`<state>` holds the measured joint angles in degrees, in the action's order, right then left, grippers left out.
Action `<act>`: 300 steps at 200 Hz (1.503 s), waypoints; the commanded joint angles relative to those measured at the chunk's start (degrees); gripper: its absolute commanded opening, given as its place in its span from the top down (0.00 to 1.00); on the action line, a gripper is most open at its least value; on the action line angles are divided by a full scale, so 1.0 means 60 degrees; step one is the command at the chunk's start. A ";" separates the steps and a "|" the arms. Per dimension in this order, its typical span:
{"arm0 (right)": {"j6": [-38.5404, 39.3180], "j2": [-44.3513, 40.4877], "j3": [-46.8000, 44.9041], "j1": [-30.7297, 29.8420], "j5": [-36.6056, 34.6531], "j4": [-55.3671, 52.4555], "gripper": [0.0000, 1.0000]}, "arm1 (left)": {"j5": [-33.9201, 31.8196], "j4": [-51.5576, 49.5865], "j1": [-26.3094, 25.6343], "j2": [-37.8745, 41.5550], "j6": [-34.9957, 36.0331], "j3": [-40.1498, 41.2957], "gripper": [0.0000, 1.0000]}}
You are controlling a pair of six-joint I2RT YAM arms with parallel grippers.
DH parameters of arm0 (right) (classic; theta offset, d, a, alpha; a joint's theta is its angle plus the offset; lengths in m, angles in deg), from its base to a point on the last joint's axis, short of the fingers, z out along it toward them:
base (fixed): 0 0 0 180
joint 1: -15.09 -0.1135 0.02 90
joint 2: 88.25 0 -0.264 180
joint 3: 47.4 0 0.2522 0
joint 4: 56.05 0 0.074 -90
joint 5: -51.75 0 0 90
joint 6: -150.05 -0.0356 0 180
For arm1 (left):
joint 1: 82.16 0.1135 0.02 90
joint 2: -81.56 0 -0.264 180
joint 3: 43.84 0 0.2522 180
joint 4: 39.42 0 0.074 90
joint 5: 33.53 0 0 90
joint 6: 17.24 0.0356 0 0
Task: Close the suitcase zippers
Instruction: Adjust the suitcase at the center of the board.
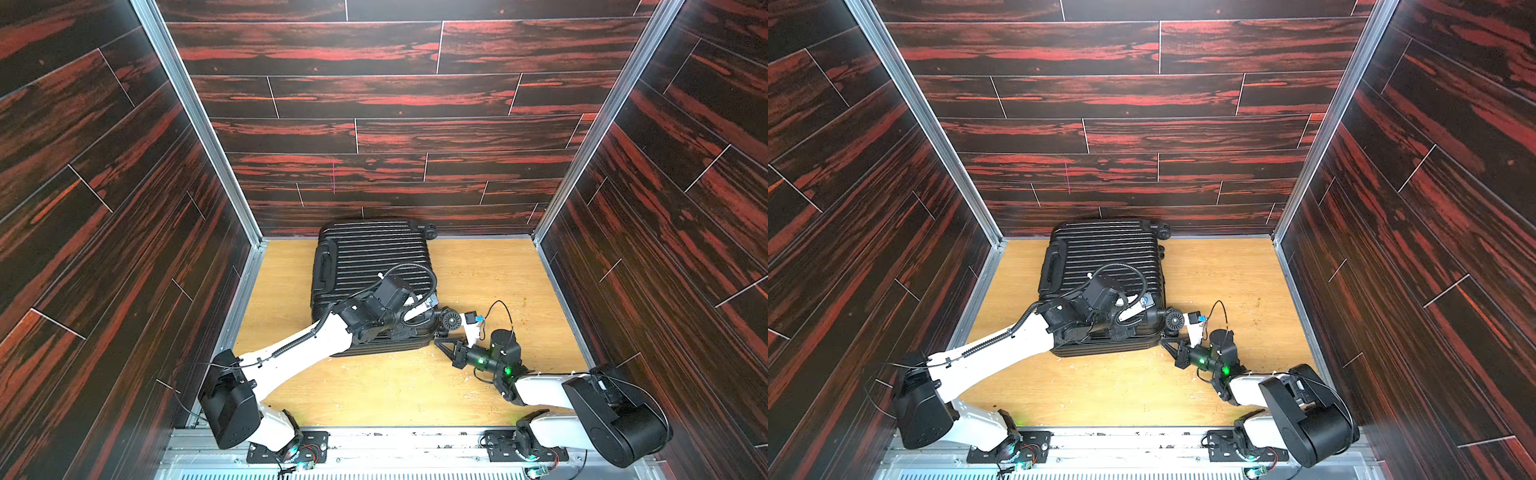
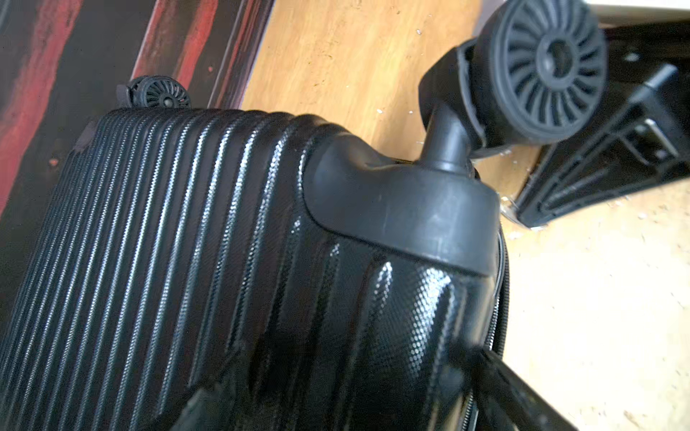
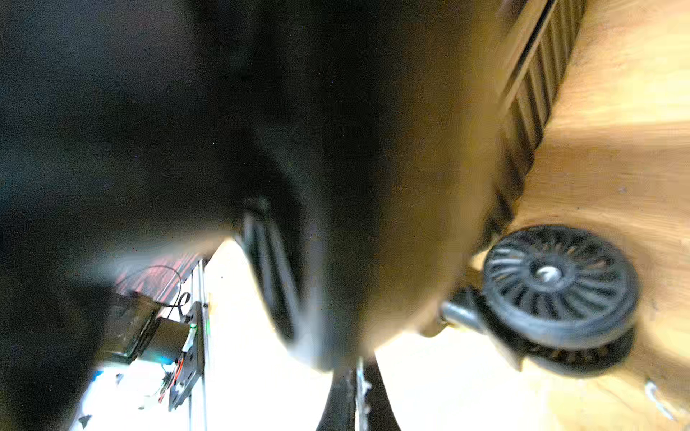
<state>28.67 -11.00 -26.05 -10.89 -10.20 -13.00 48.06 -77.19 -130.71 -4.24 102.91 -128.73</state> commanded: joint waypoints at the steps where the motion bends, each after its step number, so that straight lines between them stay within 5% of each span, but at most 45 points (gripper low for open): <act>1: -0.0157 -0.0247 -0.0291 -0.0457 0.0703 0.0437 1.00 | -0.2587 0.1453 0.0578 -0.0487 -0.1028 -0.0020 0.09; 97: -0.0247 -0.0045 -0.0363 -0.1418 -0.0037 0.0964 1.00 | -0.2860 0.1530 0.0578 -0.1045 -0.1497 -0.0308 0.10; 142: 0.0307 -0.0556 -0.0149 -0.1701 -0.1248 -0.0303 1.00 | -0.1314 0.0917 0.0578 -0.0342 -0.1830 -0.0507 0.10; 164: 0.1100 -0.1247 0.0231 -0.2076 -0.2508 -0.2133 1.00 | -0.0769 0.1009 0.0589 0.0481 -0.3027 -0.0537 0.09; 208: 0.2399 -0.1941 0.1270 -0.2204 -0.4504 -0.4922 0.69 | -0.1362 -0.1226 0.1334 0.0956 -0.6273 -0.2082 0.08; 300: 0.3147 -0.0422 0.3089 -0.2262 -0.6417 -0.5986 0.63 | -0.2871 -0.2121 0.2592 0.3924 -0.8520 0.0355 0.09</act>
<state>45.66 -16.38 -9.55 -23.96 -44.58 -47.49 33.48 -86.72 -116.07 16.83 56.33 -128.38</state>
